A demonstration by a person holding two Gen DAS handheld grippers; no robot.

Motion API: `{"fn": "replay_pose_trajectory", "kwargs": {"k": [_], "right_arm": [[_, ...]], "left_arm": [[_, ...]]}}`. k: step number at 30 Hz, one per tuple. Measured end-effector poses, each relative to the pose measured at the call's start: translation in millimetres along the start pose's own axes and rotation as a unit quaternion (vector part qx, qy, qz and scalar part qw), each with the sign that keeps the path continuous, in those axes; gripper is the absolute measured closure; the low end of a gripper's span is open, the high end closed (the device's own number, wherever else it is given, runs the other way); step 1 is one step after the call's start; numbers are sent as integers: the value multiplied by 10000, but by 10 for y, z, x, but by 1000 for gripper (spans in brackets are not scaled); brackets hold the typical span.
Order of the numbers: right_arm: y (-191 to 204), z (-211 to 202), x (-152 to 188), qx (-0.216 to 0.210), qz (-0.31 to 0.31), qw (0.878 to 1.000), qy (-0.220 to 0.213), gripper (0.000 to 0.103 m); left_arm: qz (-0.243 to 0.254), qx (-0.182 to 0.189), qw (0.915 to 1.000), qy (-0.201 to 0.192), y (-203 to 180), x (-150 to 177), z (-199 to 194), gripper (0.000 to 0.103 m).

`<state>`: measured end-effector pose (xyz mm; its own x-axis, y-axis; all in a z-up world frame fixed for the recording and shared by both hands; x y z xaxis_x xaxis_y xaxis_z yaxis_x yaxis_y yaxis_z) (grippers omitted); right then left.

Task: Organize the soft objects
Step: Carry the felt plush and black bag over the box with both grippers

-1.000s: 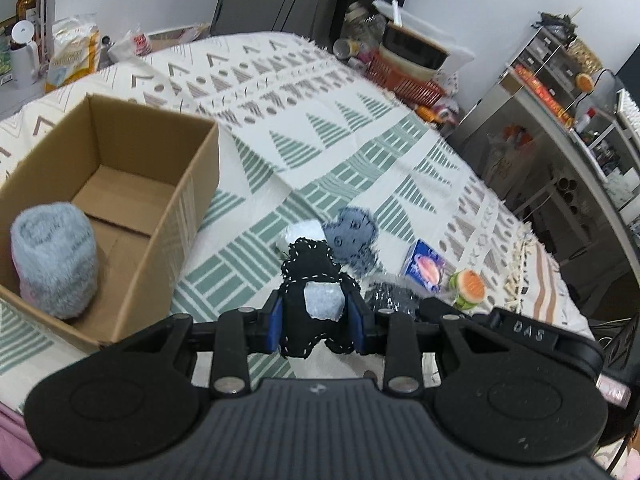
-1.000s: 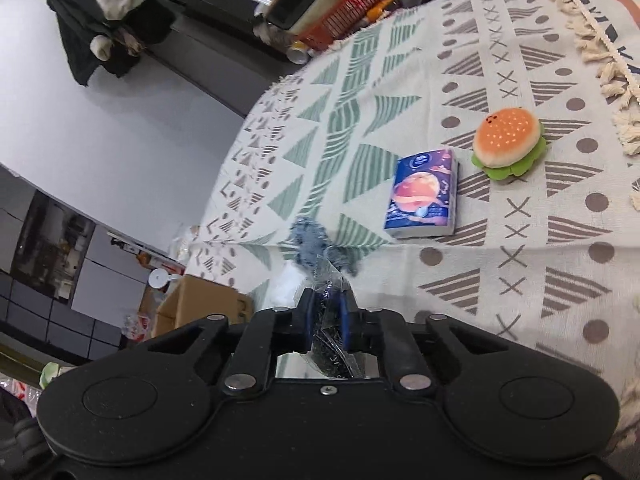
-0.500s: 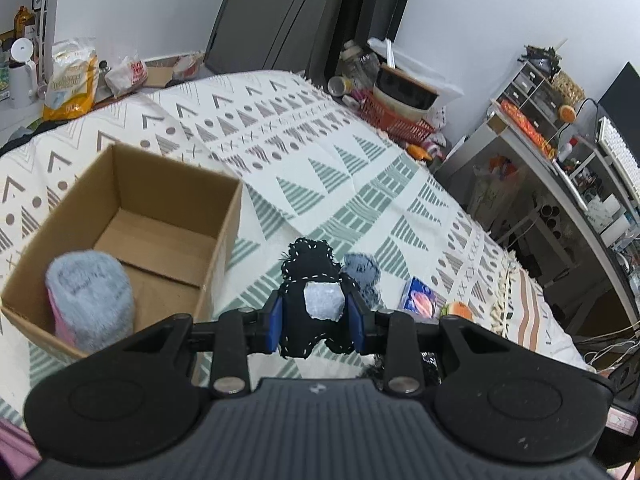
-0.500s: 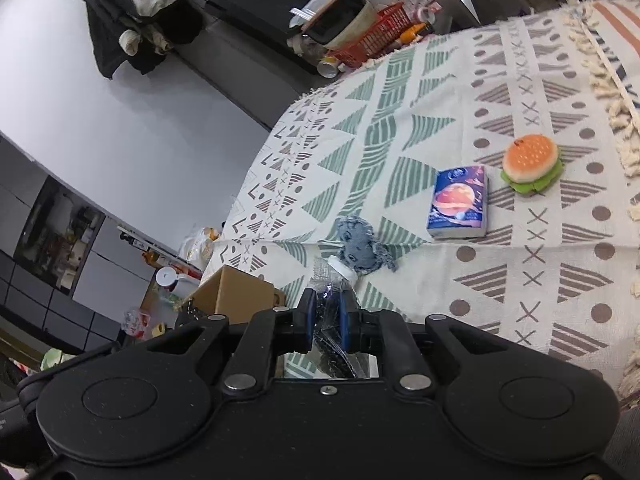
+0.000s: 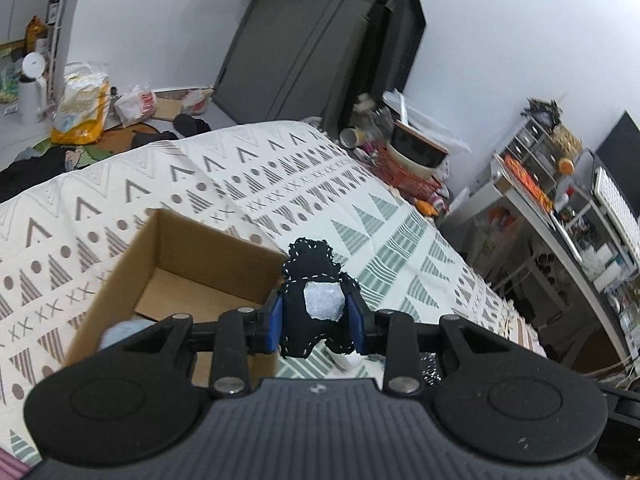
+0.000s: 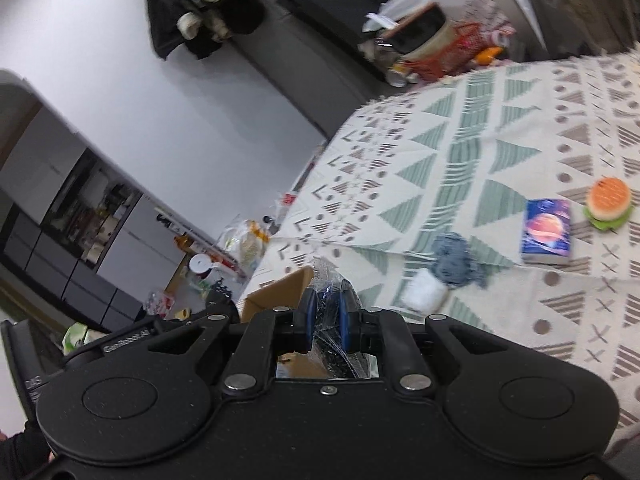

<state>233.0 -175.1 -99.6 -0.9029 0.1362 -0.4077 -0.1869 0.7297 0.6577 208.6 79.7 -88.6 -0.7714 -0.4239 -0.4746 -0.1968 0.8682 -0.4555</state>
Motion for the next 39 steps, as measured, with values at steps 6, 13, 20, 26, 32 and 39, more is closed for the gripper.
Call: {"fn": "replay_pose_trajectory", "kwargs": {"k": [6,13,20,26,32,39], "right_arm": [[346,148,-21,52,-330,9993,142,91],[654,411,37,127,-572,9977,348,91],[849,715,184,290,-676,9952,643,91],[895,956,323,389,-575,9937,884,86],[909,979,401,446,-545,9932,931,76],[815,808,394,625,-563,9930,824,70]], "left_arm": [[-263,111,9996,-19,322,2,-28,71],[-502,240,9983,197,621,96,55,71],[-766,270,9962,300,895,223,51,71],[-976,305,9945,221,1080,226,-16,70],[-1014,374,9939,196,1087,212,-29,70],[-836,421,9952,288,934,240,27,68]]}}
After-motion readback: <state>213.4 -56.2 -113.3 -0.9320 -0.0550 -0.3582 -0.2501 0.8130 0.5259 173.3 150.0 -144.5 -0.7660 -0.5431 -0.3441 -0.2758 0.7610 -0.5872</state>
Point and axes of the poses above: each gripper's, at about its wrist camera, not at the fingertips, and z roughly the way its jaws point, y to its left, x to its underside, the point moved 3 cm from there along z, roughly the way its jaws point, and after that the axes turned 14 degrees about y, right-handed, at the moved point
